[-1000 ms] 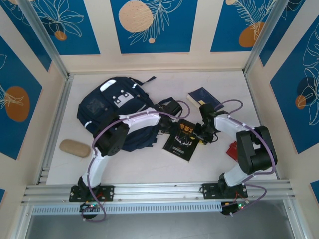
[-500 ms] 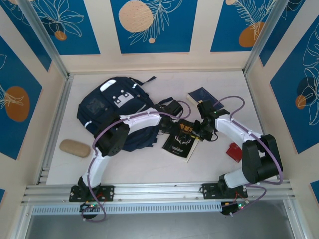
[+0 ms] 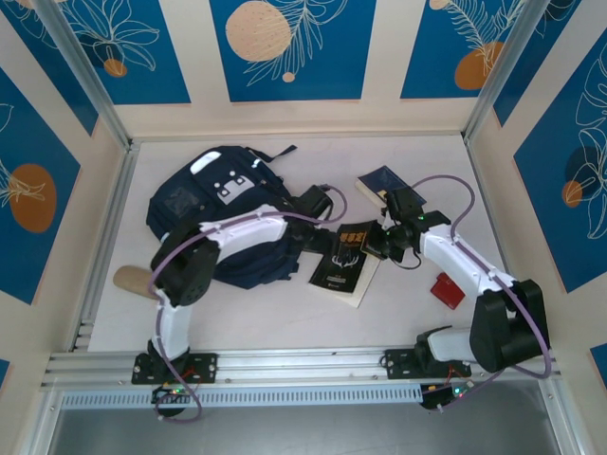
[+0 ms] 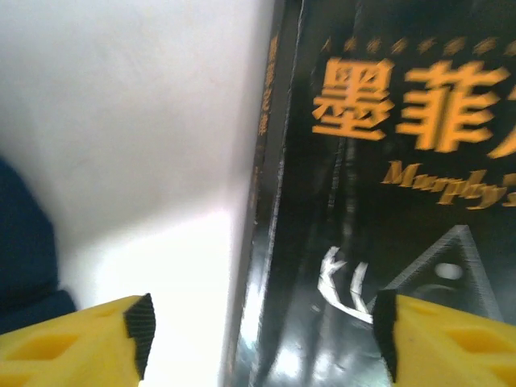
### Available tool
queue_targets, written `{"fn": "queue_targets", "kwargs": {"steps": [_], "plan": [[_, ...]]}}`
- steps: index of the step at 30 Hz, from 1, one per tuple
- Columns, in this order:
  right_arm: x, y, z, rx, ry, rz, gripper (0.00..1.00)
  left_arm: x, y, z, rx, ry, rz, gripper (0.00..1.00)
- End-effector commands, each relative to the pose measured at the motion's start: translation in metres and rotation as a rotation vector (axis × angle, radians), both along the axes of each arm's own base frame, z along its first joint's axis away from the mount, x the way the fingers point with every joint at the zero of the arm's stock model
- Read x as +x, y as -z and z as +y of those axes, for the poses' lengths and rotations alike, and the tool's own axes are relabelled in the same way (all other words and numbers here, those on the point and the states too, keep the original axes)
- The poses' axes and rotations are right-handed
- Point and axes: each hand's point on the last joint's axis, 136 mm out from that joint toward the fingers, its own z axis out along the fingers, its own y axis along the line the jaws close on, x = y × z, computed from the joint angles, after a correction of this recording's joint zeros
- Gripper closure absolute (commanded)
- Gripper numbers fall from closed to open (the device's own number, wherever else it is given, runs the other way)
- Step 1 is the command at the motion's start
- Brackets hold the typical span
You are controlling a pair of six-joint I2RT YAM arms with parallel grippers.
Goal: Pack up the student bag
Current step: Pick up the book from the center of the table.
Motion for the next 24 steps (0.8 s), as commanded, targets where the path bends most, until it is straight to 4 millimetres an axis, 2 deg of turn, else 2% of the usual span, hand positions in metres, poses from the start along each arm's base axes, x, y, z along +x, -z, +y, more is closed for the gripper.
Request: {"fn": "queue_targets", "kwargs": {"steps": [1,5,8,10,13,19,24], "plan": [[0.015,-0.060,0.033,0.176,-0.191,-0.224,1.00,0.015,-0.058,0.014,-0.181,-0.059,-0.059,0.20],[0.015,-0.103,0.053,0.289,-0.304,-0.349,1.00,0.019,-0.086,0.046,-0.254,-0.124,-0.121,0.10],[0.016,-0.126,0.062,0.346,-0.352,-0.405,1.00,0.017,-0.102,0.065,-0.325,-0.150,-0.125,0.04],[0.016,-0.141,0.068,0.389,-0.384,-0.443,1.00,0.015,-0.114,0.074,-0.399,-0.149,-0.124,0.00],[0.013,-0.164,0.076,0.457,-0.433,-0.493,1.00,0.011,-0.133,0.083,-0.499,-0.132,-0.134,0.00],[0.001,-0.206,0.089,0.587,-0.540,-0.578,1.00,0.002,-0.162,0.089,-0.685,-0.096,-0.138,0.00],[-0.011,-0.234,0.096,0.695,-0.621,-0.623,1.00,-0.004,-0.183,0.079,-0.794,-0.025,-0.146,0.00]]}}
